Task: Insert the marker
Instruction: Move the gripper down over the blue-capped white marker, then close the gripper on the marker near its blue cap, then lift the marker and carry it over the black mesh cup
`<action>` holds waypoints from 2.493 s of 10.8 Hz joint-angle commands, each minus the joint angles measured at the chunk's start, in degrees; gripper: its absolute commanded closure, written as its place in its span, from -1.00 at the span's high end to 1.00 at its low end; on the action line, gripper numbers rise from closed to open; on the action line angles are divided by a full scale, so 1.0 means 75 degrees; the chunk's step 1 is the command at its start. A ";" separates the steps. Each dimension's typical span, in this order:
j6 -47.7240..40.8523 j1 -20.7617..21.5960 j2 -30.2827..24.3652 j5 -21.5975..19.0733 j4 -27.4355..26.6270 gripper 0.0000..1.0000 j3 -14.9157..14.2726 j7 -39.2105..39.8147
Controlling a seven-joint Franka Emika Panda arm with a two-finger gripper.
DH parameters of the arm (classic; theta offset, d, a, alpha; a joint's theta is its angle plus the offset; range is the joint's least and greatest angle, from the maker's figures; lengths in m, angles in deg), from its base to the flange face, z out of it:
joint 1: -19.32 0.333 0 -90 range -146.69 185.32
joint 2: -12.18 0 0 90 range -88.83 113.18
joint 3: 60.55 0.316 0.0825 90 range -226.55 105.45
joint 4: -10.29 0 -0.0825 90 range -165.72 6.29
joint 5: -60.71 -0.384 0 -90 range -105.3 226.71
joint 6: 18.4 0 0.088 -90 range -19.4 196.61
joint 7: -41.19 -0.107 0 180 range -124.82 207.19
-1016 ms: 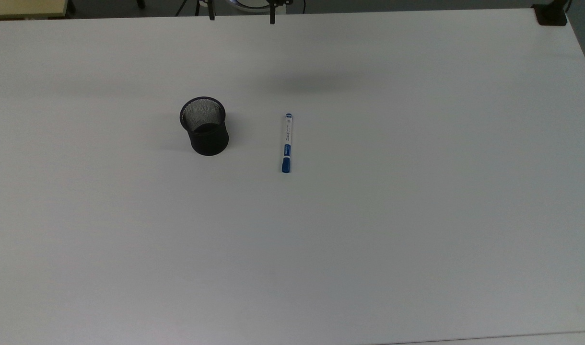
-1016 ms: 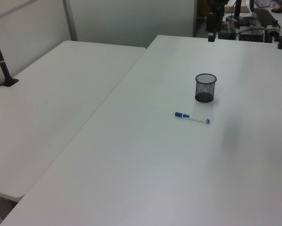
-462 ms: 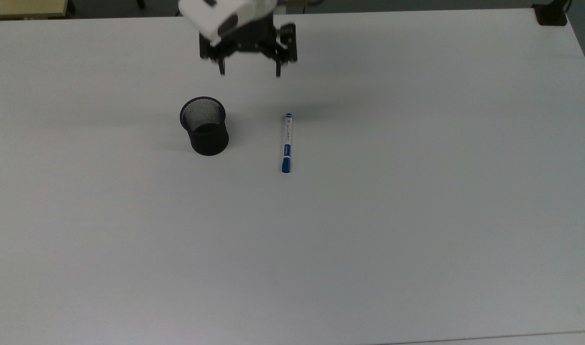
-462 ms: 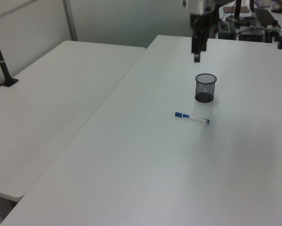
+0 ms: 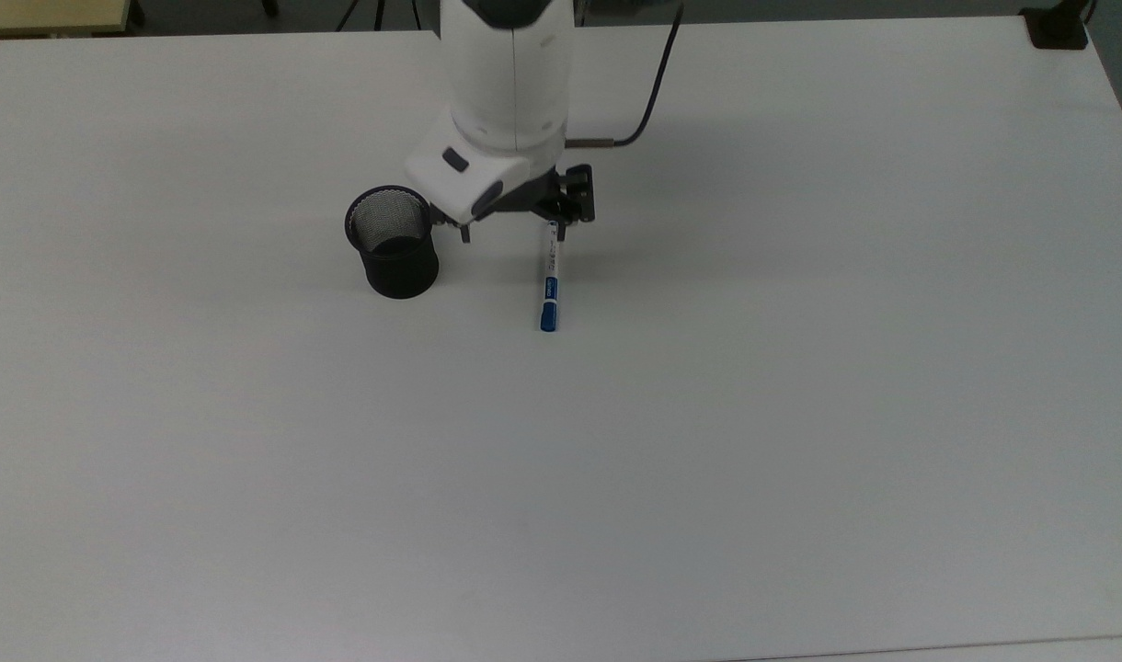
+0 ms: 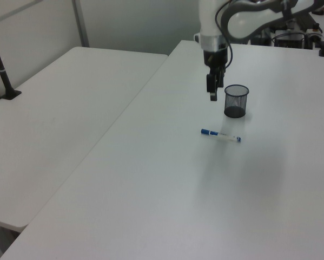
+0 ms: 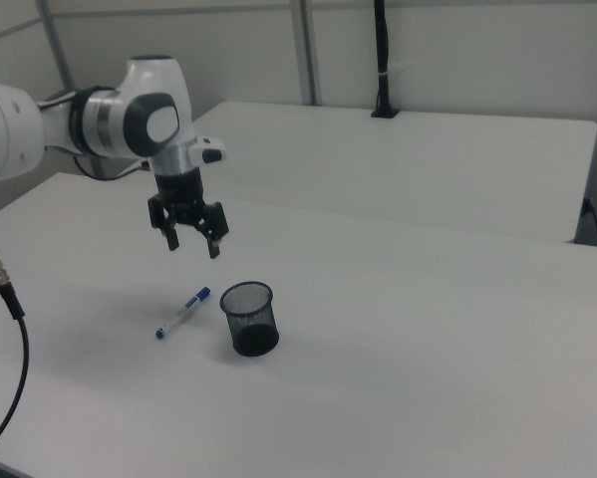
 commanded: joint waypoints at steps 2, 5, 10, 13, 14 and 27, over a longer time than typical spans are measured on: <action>0.0853 0.0298 0.0648 0.0027 -0.0307 0.79 -0.0045 -0.0246; 0.1523 0.0544 0.1034 0.0379 -0.0473 0.78 -0.0045 -0.1477; 0.1887 0.0592 0.1270 0.0367 -0.0473 -0.23 -0.0045 -0.1585; 0.1922 0.0592 0.1282 0.0355 -0.0532 -0.46 -0.0045 -0.1597; 0.1922 0.0592 0.1282 0.0355 -0.0532 -0.46 -0.0045 -0.1620; 0.3359 -0.0615 -0.1714 0.0226 -0.1593 -0.67 -0.0115 -0.1820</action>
